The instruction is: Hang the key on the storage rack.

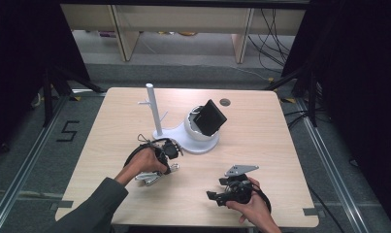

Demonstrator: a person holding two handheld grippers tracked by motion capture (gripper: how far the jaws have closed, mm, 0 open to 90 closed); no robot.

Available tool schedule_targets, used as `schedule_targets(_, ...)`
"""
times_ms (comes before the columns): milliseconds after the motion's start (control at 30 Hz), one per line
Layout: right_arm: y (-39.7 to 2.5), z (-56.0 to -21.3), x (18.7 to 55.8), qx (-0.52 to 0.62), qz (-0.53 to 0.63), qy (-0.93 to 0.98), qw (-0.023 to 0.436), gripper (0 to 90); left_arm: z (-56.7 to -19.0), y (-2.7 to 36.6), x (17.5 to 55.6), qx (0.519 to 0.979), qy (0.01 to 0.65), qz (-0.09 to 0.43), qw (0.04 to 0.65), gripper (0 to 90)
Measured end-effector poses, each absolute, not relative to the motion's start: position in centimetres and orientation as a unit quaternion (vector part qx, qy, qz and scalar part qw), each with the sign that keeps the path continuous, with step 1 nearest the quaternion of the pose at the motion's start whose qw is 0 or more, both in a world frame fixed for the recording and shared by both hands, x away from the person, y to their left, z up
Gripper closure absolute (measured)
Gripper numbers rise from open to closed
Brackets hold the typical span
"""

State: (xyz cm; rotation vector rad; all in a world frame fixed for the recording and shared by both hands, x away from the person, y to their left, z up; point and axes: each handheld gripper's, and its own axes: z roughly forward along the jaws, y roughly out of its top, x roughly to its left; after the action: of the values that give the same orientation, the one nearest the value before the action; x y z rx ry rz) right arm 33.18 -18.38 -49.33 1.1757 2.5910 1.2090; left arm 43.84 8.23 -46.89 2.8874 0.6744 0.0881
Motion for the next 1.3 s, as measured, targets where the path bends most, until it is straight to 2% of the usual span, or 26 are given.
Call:
schedule_targets(567, -18.5, -49.4, 33.4, 0.384, 0.391, 0.836, 0.023, 26.5, -41.0, 12.6, 44.3, 0.954, 0.261, 0.059, 0.134, 75.2)
schedule_targets(633, -18.5, -49.4, 33.4, 0.383, 0.39, 0.837, 0.024, 26.5, -39.1, 13.8, 44.4, 0.949, 0.273, 0.071, 0.143, 75.2)
schedule_targets(700, -18.4, -49.4, 33.3, 0.393, 0.389, 0.833, 0.013, 26.5, -38.5, 14.2, 44.5, 0.947, 0.278, 0.073, 0.143, 75.1)
schedule_targets(1300, -18.5, -49.4, 33.4, 0.395, 0.388, 0.832, 0.015, 26.5, -31.5, 19.2, 45.5, 0.927, 0.322, 0.117, 0.151, 75.2)
